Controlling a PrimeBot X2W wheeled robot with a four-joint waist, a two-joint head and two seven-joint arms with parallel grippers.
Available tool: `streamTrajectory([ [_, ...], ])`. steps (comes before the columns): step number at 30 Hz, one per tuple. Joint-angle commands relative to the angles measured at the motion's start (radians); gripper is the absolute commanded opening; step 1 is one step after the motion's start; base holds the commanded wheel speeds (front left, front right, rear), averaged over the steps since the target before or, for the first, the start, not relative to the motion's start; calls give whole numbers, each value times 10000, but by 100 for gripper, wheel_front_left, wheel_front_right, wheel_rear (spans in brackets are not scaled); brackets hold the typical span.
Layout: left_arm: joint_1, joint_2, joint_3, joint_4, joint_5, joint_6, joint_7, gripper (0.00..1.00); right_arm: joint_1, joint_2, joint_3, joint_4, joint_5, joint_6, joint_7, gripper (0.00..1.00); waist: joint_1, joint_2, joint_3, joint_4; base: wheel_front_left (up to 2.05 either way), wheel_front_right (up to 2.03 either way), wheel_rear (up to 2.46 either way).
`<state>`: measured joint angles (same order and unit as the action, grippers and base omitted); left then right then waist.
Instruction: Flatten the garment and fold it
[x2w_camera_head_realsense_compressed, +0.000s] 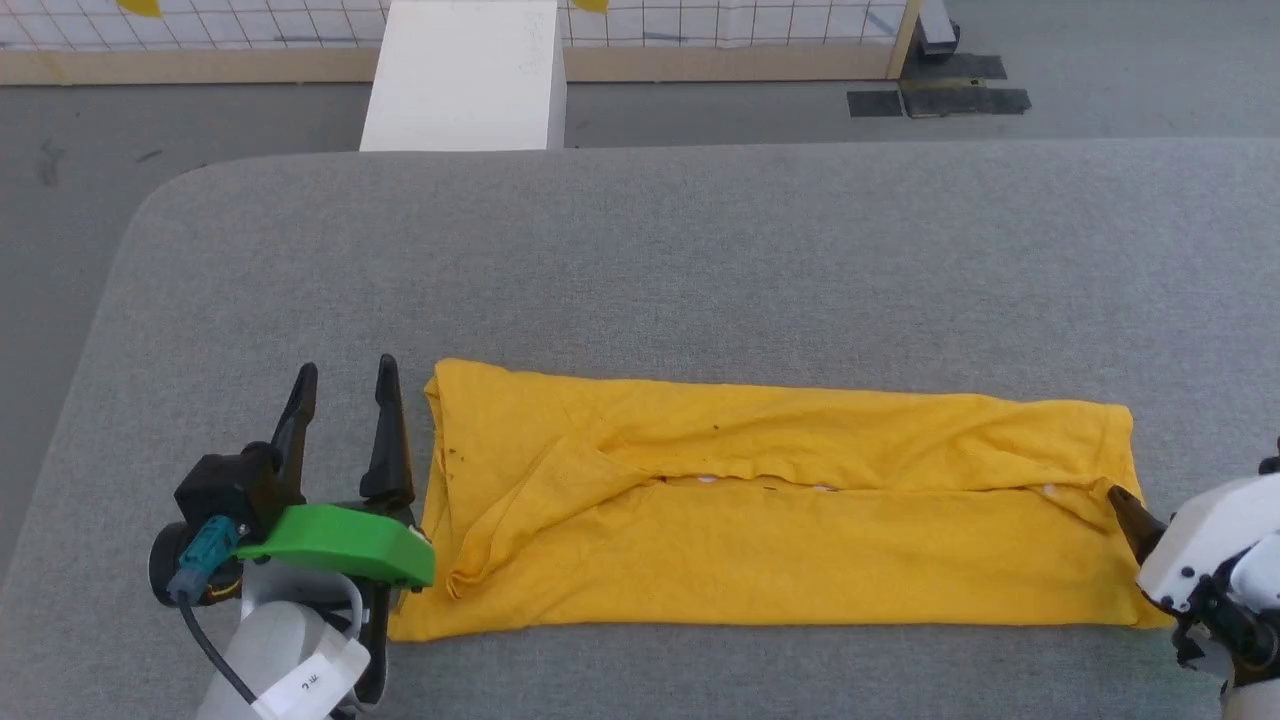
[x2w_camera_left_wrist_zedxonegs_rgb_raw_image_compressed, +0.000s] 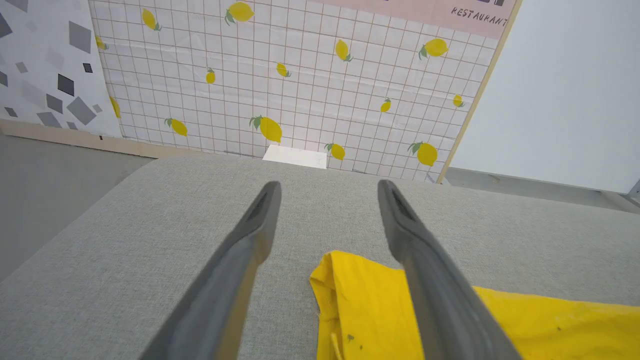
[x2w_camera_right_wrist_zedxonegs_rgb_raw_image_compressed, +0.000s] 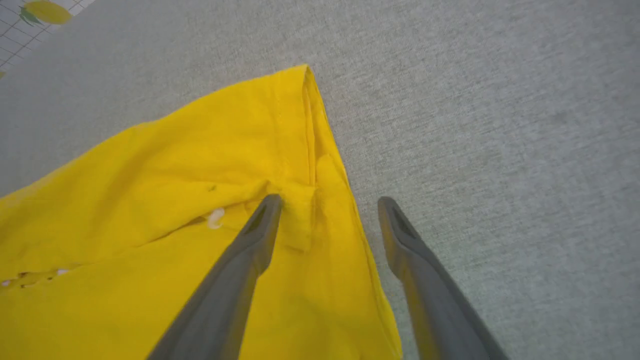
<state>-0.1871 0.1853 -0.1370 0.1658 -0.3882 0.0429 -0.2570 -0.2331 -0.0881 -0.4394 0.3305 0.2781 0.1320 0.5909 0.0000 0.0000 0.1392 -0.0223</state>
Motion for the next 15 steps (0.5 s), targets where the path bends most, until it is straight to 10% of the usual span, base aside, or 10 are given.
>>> streamTrajectory([
  [1, -115, -116, 121, 65, 177, -109, -45, 100, -274, 34, -113, 185, -285, -13, 190, 100, 0, 0, 82, -18, 0, 0, 0],
  [10, -119, -669, 851, 318, 854, -769, -46, 100, -851, 161, -149, 1206, -590, -13, 1995, 100, 0, 0, 231, 121, 0, 0, 0],
  [13, -81, -777, 1048, 362, 999, -896, -46, 100, -694, 192, 134, 1030, -243, -13, 2394, 18, 0, 0, 218, 122, 0, 0, 0],
  [15, -62, -841, 1166, 414, 1094, -984, -46, 100, -567, 108, 222, 752, -226, -13, 2255, 0, 0, 0, 209, 101, 0, 0, 0],
])
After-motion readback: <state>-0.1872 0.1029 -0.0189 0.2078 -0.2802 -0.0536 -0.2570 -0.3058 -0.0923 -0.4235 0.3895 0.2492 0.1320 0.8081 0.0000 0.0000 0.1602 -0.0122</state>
